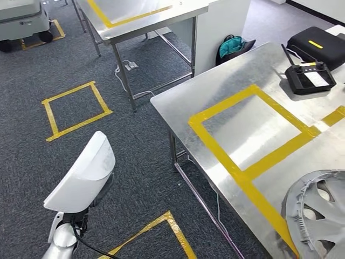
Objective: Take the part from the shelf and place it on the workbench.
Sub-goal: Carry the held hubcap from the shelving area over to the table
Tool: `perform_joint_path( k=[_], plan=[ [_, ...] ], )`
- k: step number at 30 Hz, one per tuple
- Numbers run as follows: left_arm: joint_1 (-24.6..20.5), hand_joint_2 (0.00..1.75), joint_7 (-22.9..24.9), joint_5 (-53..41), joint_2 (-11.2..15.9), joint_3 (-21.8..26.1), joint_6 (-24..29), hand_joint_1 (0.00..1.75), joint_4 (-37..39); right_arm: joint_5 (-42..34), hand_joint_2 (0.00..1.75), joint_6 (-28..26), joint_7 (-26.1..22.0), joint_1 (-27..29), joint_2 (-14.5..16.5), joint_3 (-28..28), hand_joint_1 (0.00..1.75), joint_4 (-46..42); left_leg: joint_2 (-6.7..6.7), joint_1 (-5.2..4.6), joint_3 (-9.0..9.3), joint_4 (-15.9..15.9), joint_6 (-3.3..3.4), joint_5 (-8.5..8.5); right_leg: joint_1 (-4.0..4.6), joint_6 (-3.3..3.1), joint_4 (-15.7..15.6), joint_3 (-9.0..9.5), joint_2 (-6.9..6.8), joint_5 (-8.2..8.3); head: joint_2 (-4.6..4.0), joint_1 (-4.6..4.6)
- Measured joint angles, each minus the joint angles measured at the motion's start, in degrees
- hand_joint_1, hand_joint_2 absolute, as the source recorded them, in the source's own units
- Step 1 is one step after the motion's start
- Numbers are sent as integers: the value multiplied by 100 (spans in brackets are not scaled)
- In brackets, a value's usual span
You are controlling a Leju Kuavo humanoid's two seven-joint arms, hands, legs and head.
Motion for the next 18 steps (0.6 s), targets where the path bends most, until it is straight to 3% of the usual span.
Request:
perform_joint_path(
  k=[1,2,4,6,8,9,10,12,14,16,17,18],
  plan=[
    [-11,175,13,-19,17,3,-25,175,31,27,175,2,0,-1,-1,-7,0,0,-25,-1,-143,263,6,-55,2,-6,0,-7,78,6,1,-2],
    [-25,175,25,-40,29,3,-48,175,56,49,175,3,-1,1,-2,-14,0,0,-38,-1,-190,322,18,3,4,-7,1,-11,153,12,1,-2],
    [-81,175,67,-93,50,3,-90,175,112,91,175,10,-4,3,-5,-32,0,0,-112,2,37,-207,56,398,0,12,1,-10,315,28,0,-3],
    [-185,175,122,-161,74,3,-119,175,191,147,175,34,-15,-10,-16,-43,0,0,-357,21,380,-977,92,727,4,54,14,-34,458,49,0,1],
    [-302,175,169,-229,93,3,-138,175,289,215,175,66,-30,-24,-29,-50,0,1,-496,26,511,-1307,118,783,-2,123,4,-87,576,86,0,2],
    [-358,175,189,-263,96,0,-143,175,339,245,175,76,-36,-23,-35,-57,0,1,-449,25,515,-1338,140,786,-13,163,-16,-120,636,110,0,3],
    [-416,175,207,-294,97,-6,-144,175,388,270,175,80,-39,-13,-44,-67,0,2,-388,23,515,-1353,174,806,-23,197,-21,-147,628,122,0,2],
    [-529,175,245,-361,98,-21,-141,175,484,312,175,84,-46,-9,-58,-86,0,2,-255,30,521,-1386,249,839,-6,247,188,-275,342,-31,0,36],
    [-607,175,292,-430,105,-26,-132,175,589,351,175,93,-54,-46,-67,-92,0,2,-99,21,522,-1395,293,840,10,284,844,-568,-13,-421,-1,65],
    [-669,175,323,-491,115,-29,-115,175,704,383,175,99,-60,-75,-75,-94,0,2,68,8,522,-1393,305,832,4,315,1506,-852,-100,-705,0,64],
    [-709,175,333,-517,118,-33,-105,175,761,398,175,99,-61,-76,-81,-96,0,2,146,7,525,-1392,305,828,4,326,1581,-867,-113,-695,1,66],
    [-754,175,350,-540,117,-36,-95,175,813,416,175,101,-61,-72,-92,-97,0,2,218,7,532,-1391,299,822,4,330,1428,-766,-134,-582,1,66]
  ],
)
